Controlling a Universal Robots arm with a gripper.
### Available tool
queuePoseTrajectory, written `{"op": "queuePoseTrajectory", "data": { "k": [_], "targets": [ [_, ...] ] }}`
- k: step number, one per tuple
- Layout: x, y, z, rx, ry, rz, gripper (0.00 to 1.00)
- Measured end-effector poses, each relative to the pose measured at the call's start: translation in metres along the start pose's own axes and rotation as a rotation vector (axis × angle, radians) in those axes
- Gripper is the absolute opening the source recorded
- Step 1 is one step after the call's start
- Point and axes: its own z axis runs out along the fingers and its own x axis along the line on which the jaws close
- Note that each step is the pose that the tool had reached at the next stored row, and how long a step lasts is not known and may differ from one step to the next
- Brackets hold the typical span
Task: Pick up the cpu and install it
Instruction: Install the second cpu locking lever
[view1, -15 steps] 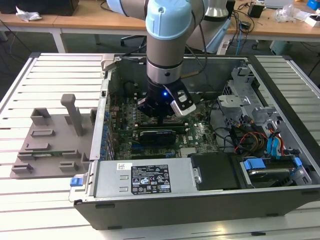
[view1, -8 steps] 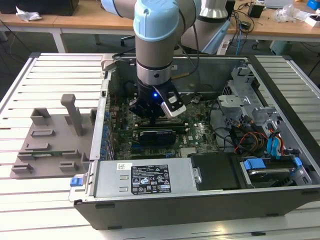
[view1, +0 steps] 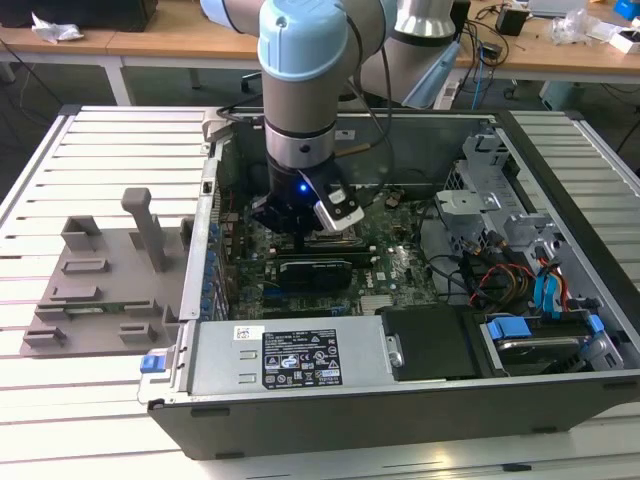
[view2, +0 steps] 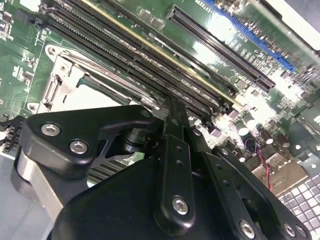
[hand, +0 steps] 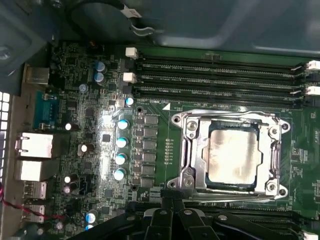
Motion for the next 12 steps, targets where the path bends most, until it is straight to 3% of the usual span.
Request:
{"op": "queuePoseTrajectory", "data": {
  "k": [12],
  "targets": [
    [-0.0003,0.0044,0.0044,-0.0004,-0.0002,-0.003,0.11]
  ]
}}
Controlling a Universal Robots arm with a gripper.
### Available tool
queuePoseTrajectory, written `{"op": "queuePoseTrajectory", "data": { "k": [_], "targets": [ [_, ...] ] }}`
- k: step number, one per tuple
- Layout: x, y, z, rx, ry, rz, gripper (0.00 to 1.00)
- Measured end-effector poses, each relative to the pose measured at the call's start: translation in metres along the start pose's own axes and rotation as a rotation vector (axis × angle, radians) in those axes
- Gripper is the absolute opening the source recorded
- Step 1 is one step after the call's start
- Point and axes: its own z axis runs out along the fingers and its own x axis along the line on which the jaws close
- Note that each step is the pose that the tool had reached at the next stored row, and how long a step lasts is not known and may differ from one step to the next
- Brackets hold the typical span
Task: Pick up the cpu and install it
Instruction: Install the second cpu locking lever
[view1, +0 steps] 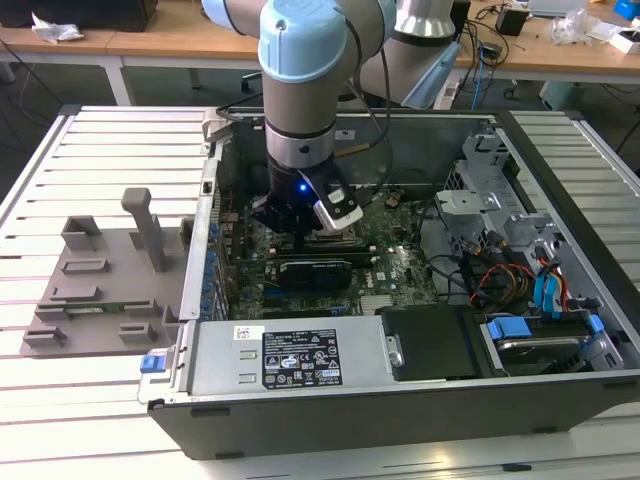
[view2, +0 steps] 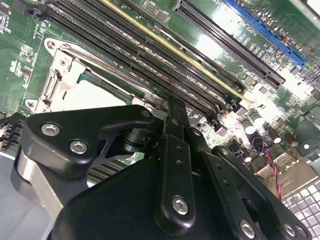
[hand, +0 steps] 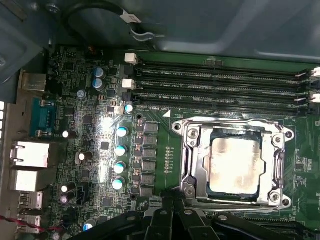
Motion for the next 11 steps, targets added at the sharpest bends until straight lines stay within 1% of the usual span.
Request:
{"op": "queuePoseTrajectory", "data": {
  "k": [6,8,9,11],
  "targets": [
    [-0.0003,0.0006,-0.0072,0.0002,0.0002,0.0,0.11],
    [-0.0011,0.001,-0.0081,0.0,0.0,0.0,0.11],
    [-0.0028,0.0017,-0.0084,0.0003,0.0004,0.0,0.11],
    [-0.0042,0.0023,-0.0084,0.0001,0.0008,0.0,0.11]
  ]
}}
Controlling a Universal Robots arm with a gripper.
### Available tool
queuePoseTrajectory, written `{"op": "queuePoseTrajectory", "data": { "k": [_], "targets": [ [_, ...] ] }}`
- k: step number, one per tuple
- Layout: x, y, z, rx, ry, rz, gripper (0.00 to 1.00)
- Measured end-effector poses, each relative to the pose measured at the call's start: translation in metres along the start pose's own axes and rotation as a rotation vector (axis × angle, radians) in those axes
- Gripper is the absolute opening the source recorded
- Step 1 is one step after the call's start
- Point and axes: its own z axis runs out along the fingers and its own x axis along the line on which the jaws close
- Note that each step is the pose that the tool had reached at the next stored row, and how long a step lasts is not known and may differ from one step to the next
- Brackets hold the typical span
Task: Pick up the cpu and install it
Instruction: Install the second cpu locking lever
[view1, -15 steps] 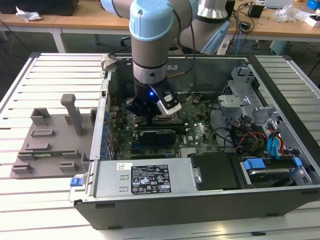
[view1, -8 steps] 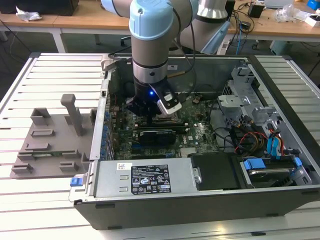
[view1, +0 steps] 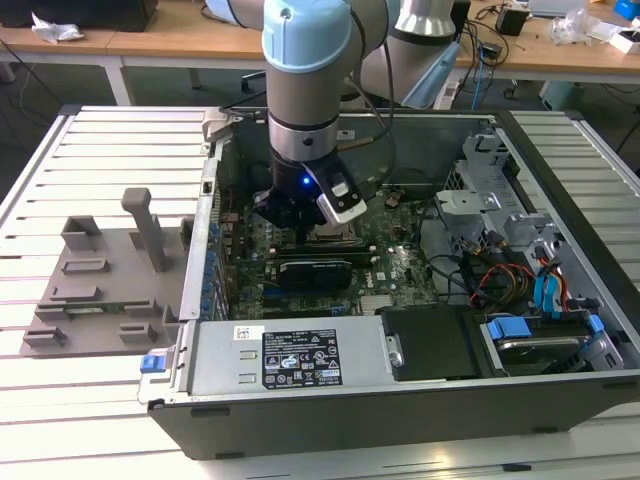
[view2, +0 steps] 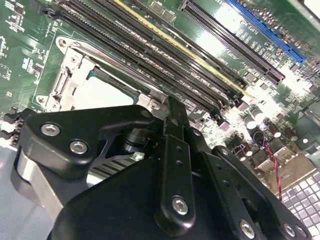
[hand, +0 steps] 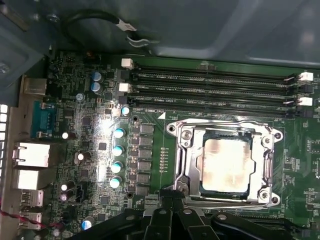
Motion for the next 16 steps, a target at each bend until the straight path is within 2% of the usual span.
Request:
{"op": "queuePoseTrajectory", "data": {
  "k": [2,10,16],
  "targets": [
    [-0.0023,0.002,-0.0016,0.0001,0.0002,0.0,0.11],
    [-0.0039,0.0034,-0.0037,0.0002,0.0001,0.0,0.11],
    [-0.0063,0.007,-0.0047,0.0019,0.0003,0.0,0.11]
  ]
}}
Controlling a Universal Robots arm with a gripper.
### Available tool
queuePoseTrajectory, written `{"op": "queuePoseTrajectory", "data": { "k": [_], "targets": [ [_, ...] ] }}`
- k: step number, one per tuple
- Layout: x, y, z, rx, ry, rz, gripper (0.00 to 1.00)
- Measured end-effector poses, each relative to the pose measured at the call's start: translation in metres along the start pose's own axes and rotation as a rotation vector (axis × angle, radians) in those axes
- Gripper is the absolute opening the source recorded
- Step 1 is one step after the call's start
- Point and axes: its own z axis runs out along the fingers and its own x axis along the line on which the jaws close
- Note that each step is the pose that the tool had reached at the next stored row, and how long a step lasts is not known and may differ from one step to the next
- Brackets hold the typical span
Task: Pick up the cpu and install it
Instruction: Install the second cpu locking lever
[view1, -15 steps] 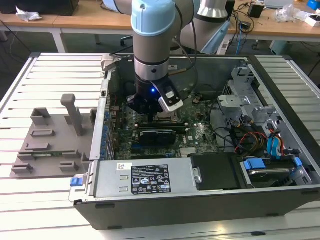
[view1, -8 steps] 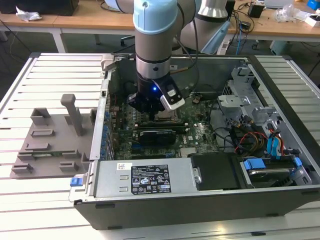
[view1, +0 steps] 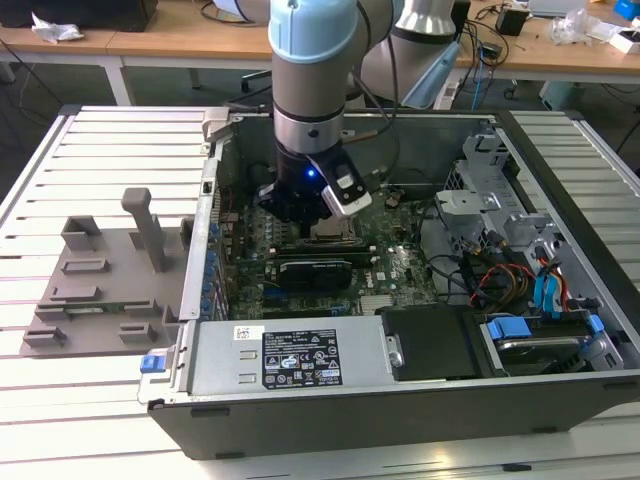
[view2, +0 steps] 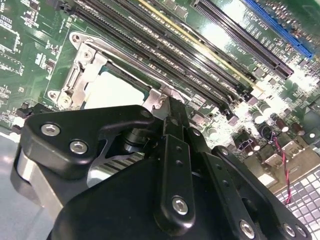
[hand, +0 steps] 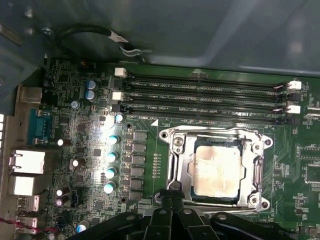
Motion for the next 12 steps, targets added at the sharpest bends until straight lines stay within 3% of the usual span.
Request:
{"op": "queuePoseTrajectory", "data": {
  "k": [3,6,12],
  "targets": [
    [-0.0044,0.0025,0.0002,0.0059,0.0023,0.0,0.11],
    [-0.0124,0.005,0.0003,0.0139,0.0098,-0.001,0.11],
    [-0.0303,0.0078,0.0008,0.0146,0.027,-0.001,0.11]
  ]
}}
